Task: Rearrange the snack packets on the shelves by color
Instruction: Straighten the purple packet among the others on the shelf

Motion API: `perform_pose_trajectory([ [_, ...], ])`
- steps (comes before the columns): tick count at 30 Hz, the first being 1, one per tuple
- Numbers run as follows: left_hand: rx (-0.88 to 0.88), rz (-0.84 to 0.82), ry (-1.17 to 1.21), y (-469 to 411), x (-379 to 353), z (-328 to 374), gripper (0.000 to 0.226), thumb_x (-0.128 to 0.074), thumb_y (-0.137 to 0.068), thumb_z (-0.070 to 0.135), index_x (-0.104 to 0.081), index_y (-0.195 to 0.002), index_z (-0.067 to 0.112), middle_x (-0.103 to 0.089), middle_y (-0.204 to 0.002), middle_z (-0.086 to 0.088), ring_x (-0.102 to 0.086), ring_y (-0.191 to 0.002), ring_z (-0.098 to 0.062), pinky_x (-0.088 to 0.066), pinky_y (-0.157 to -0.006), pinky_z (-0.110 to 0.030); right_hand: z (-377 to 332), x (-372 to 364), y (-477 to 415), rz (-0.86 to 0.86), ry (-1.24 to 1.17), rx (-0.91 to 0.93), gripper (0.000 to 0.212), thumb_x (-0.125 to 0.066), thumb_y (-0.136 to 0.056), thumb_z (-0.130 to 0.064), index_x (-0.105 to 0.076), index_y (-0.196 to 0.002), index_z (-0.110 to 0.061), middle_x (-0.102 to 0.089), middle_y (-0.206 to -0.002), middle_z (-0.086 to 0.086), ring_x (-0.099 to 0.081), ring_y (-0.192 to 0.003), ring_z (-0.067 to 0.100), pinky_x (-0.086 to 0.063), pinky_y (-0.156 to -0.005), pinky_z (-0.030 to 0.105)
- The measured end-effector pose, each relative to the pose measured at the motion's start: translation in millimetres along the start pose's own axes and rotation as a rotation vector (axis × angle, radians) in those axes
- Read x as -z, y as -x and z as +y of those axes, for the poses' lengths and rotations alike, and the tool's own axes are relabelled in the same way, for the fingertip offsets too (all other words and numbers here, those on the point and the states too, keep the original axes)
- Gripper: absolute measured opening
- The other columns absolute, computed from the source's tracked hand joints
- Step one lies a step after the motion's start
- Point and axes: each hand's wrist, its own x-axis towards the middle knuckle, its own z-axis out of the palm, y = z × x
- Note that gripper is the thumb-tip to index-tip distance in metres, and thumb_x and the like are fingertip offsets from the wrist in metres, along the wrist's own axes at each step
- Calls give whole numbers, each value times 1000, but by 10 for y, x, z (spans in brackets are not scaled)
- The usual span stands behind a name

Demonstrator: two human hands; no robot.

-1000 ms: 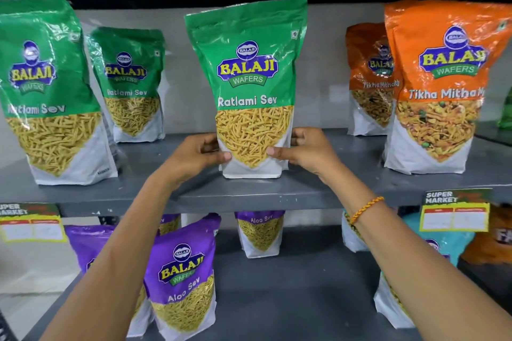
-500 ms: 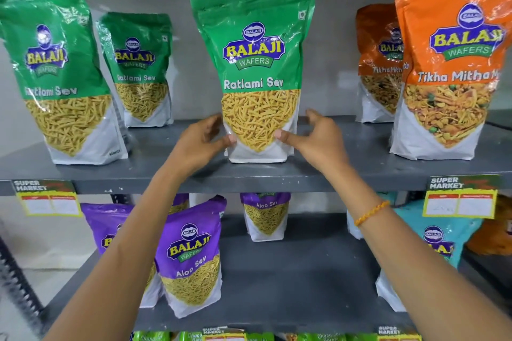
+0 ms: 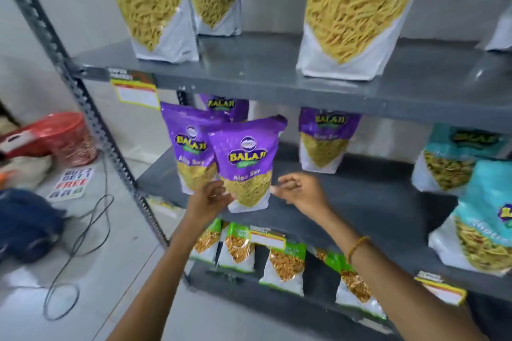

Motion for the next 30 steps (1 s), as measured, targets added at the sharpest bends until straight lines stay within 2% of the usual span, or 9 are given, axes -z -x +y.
perform_pose_trajectory([
  [2, 49, 40, -44, -89, -45, -213, 23, -73, -75, 15, -58, -92, 17, -53, -97, -9, -51, -84, -14, -38, -65, -28, 249, -116, -229, 35, 5, -103, 45, -82, -63, -21, -63, -102, -12, -64, -83, 2, -59, -74, 15, -49, -65, 31],
  [4, 88, 53, -47, -251, -84, -345, 47, -71, -76, 13, -52, -118, 5, -56, -114, -10, -50, -101, -16, -36, -71, -26, 381, -193, -449, 44, 33, -195, 84, -84, -60, -23, -43, -131, -7, -58, -122, 14, -55, -106, 24, -49, -90, 37],
  [7, 105, 25, -39, -507, -180, -472, 71, -77, -70, 17, -41, -130, 4, -52, -136, -14, -48, -125, -27, -43, -90, -38, 502, -271, -721, -68, 38, -238, 108, -85, -58, -25, -20, -143, -14, -31, -151, 10, -31, -138, 26, -32, -112, 40],
  [9, 95, 31, -24, -754, -267, -799, 88, -81, -60, 32, -37, -135, 15, -50, -140, -9, -46, -129, -27, -44, -101, -47, 571, -320, -829, -130, 16, -215, 103, -84, -59, -17, -23, -142, -13, -33, -150, 9, -32, -138, 26, -31, -112, 40],
  [11, 85, 51, -15, -849, -354, -1005, 90, -78, -54, 44, -37, -132, 24, -55, -136, -5, -52, -124, -25, -46, -99, -51, 652, -353, -879, -163, -27, -196, 75, -79, -64, -5, -42, -129, -6, -50, -138, 15, -49, -124, 26, -39, -106, 42],
  [13, 75, 104, 3, -739, -423, -870, 80, -79, -60, 34, -40, -129, 25, -57, -133, -6, -53, -122, -24, -47, -99, -50, 707, -369, -858, -154, -70, -176, 51, -74, -67, 3, -53, -113, -1, -64, -117, 18, -63, -98, 17, -50, -94, 36],
  [17, 42, 109, -22, -640, -628, -672, 68, -78, -67, 24, -44, -126, 19, -62, -128, -6, -57, -115, -26, -49, -93, -41, 784, -228, -757, -55, -180, -145, 46, -71, -64, 13, -55, -108, 7, -65, -88, 0, -66, -67, -7, -54, -62, 13],
  [22, -46, 5, -116, -706, -1060, -385, 62, -77, -68, 25, -49, -121, 10, -65, -119, -13, -60, -105, -33, -38, -71, -24, 871, 283, -469, 86, -275, -125, 37, -68, -68, 13, -61, -95, -11, -69, -85, -8, -68, -73, -3, -57, -64, 17],
  [30, -93, -204, -78, -773, -1621, -197, 62, -75, -71, 25, -48, -126, 17, -62, -128, -5, -58, -115, -26, -46, -89, -35, 1083, 720, -157, 279, -285, -116, 39, -71, -68, 7, -62, -93, -21, -67, -98, 7, -63, -92, 25, -57, -78, 28],
])
